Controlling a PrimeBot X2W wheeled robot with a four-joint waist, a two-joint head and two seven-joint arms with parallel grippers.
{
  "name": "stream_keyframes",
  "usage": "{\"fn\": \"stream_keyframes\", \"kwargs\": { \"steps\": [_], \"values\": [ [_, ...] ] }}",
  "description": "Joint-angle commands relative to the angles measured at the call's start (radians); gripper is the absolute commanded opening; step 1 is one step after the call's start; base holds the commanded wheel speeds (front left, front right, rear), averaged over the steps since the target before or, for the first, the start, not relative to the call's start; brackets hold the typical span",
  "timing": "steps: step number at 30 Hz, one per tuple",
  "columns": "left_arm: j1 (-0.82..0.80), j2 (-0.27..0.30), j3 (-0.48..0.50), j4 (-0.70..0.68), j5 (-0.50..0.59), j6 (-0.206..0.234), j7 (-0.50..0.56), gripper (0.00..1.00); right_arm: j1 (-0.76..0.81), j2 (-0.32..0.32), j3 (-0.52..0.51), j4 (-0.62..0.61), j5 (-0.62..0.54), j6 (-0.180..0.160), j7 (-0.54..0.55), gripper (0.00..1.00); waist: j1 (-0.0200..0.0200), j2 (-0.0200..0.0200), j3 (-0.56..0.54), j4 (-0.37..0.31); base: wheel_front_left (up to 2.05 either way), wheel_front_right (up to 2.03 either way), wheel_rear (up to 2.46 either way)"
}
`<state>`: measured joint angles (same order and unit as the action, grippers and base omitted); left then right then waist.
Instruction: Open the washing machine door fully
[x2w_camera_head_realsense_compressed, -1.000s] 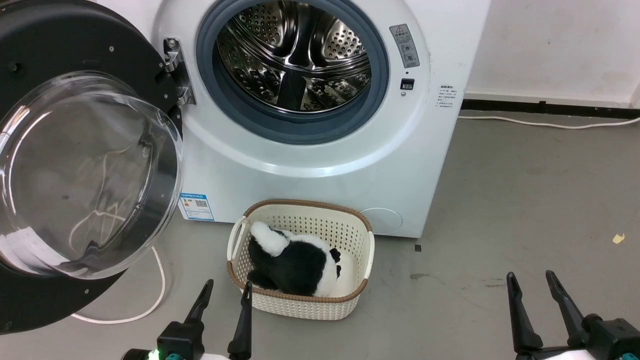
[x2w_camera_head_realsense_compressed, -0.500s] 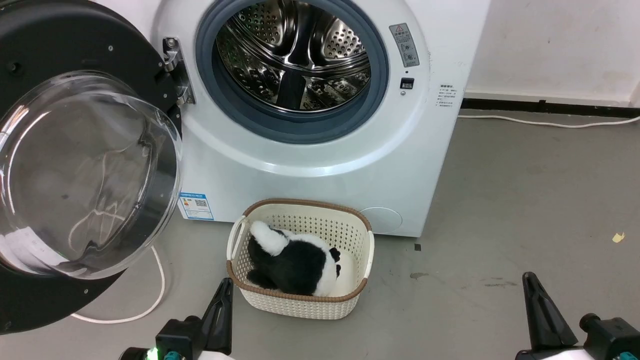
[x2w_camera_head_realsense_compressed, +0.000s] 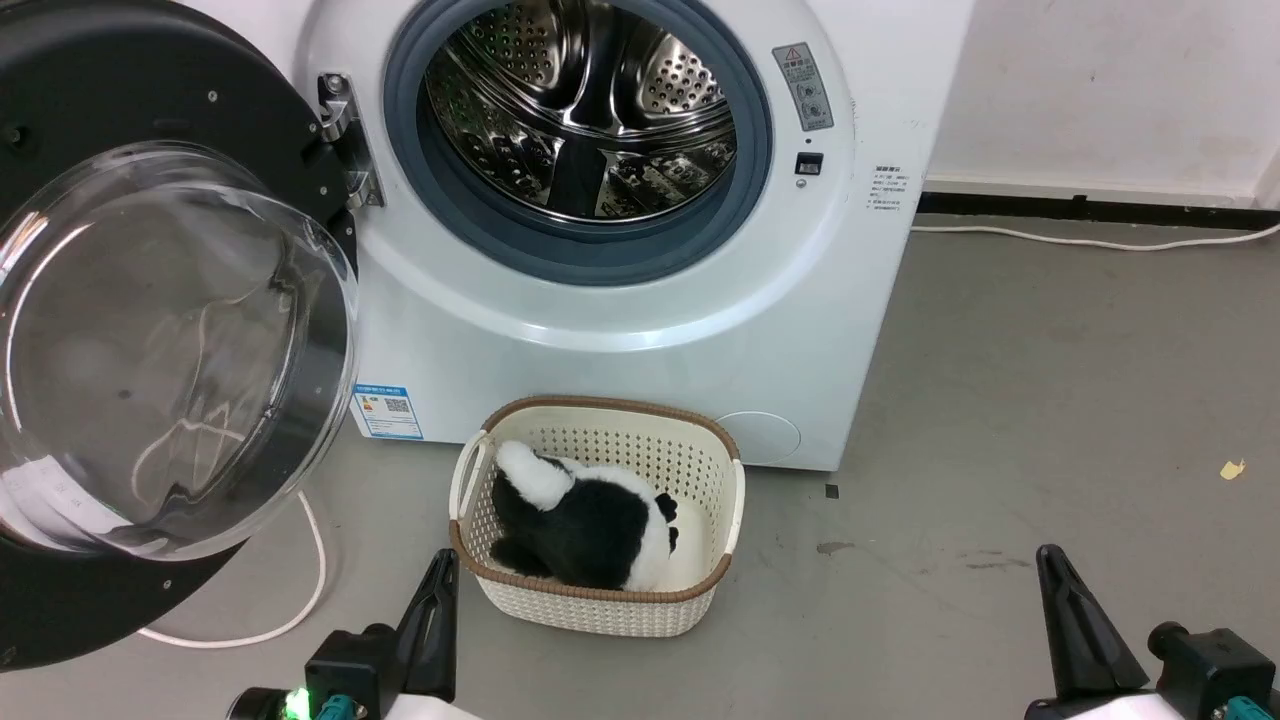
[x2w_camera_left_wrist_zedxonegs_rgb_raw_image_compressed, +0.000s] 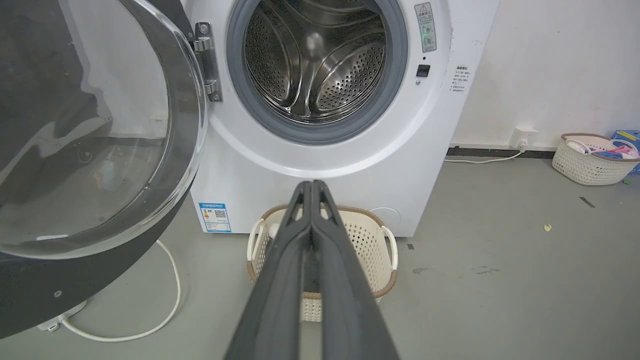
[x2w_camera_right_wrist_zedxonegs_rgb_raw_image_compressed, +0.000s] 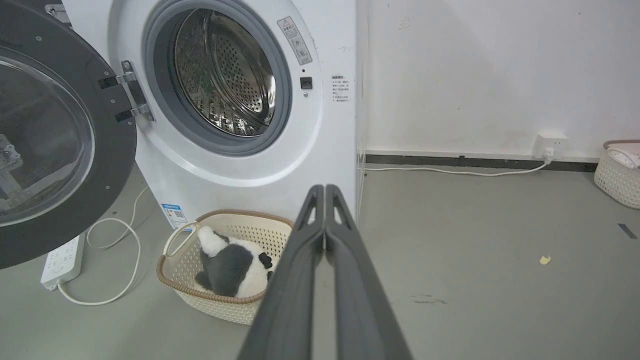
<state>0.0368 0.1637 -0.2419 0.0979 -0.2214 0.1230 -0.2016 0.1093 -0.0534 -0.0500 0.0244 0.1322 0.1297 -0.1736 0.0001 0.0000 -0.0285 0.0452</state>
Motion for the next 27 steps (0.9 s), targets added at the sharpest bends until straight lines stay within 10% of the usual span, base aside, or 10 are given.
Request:
{"fn": "stream_keyframes", "kwargs": {
  "steps": [1, 27],
  "values": [
    [-0.007, -0.009, 0.01, -0.006, 0.01, -0.006, 0.008, 0.0, -0.016, 0.001, 0.003, -0.004, -0.009, 0.0, 0.008, 0.0, 0.0, 0.0, 0.001, -0.001, 0.0, 0.0, 0.0],
    [-0.015, -0.036, 0.071, -0.03, 0.066, -0.037, 0.059, 0.0, -0.041, 0.001, 0.016, -0.009, -0.042, 0.0, 0.051, 0.0, 0.0, 0.0, 0.008, -0.013, 0.0, 0.0, 0.0]
  ]
}}
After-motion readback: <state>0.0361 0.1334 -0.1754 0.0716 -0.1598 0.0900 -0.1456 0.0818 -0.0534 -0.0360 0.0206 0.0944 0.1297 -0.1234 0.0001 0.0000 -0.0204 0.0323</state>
